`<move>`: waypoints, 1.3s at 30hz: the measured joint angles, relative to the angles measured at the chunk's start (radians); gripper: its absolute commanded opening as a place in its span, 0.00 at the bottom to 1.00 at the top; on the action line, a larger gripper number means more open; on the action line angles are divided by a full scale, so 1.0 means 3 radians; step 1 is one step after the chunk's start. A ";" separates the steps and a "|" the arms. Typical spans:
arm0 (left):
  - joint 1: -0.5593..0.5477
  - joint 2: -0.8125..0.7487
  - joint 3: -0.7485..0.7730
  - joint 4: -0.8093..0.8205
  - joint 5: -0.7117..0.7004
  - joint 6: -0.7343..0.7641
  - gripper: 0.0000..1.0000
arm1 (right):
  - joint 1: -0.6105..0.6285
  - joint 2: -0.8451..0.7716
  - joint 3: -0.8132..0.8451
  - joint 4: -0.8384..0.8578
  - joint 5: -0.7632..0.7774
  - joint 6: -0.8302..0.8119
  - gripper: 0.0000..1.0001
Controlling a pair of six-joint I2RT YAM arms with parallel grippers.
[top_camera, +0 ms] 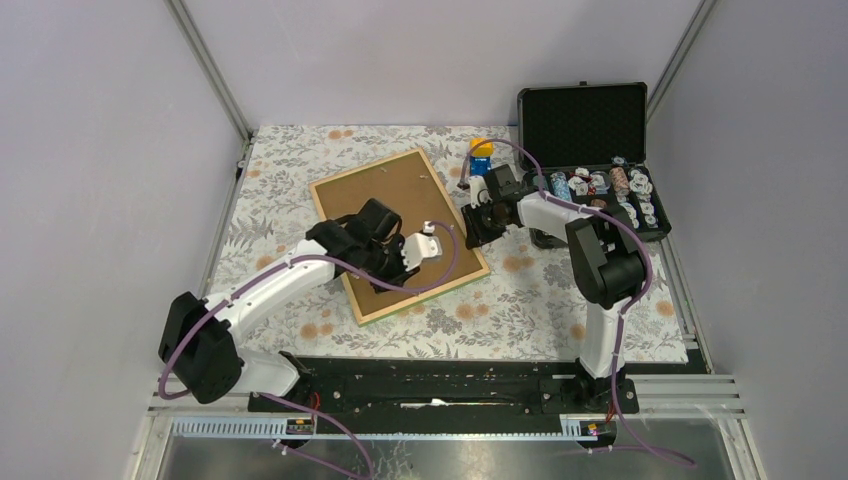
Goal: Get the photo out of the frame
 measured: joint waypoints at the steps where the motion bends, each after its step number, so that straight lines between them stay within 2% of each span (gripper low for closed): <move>1: 0.0018 0.0000 0.0013 -0.0004 0.0008 -0.0003 0.00 | 0.0006 -0.0003 -0.0001 0.0001 0.0010 -0.0011 0.26; 11: 0.0504 -0.0050 0.0079 -0.0013 0.0177 -0.0036 0.00 | 0.0034 -0.0045 -0.0020 -0.0011 0.0088 -0.0282 0.13; 17: 0.0539 -0.0200 0.0079 -0.0042 0.0259 -0.0034 0.00 | 0.0037 -0.0192 -0.0193 0.0031 0.0168 -0.0543 0.14; 22: 0.0544 -0.0209 0.0079 -0.0055 0.0291 -0.0037 0.00 | 0.0037 -0.0202 -0.0179 -0.0020 0.0183 -0.0664 0.19; 25: 0.0557 -0.0209 0.0085 -0.0088 0.0301 -0.0039 0.00 | 0.0037 -0.0167 -0.0095 -0.0126 0.0224 -0.0680 0.33; 27: 0.0582 -0.0214 0.0098 -0.0121 0.0304 -0.0045 0.00 | 0.0037 -0.0150 -0.0050 -0.0188 0.0235 -0.0692 0.49; 29: 0.0637 -0.0234 0.0122 -0.0153 0.0312 -0.0055 0.00 | 0.0037 -0.0153 -0.0029 -0.0256 0.0264 -0.0745 0.69; 31: 0.0716 -0.0256 0.0193 -0.0209 0.0322 -0.0085 0.00 | 0.0037 -0.0183 -0.0023 -0.0360 0.0328 -0.0792 0.82; 35: 0.0832 -0.0348 0.0356 -0.0239 0.0336 -0.0156 0.00 | 0.0037 -0.0359 -0.0060 -0.0511 0.0407 -0.0829 0.90; 39: 0.0848 -0.0488 0.0431 -0.0314 0.0319 -0.0223 0.00 | 0.0037 -0.0669 -0.0080 -0.0624 0.0409 -0.0824 0.91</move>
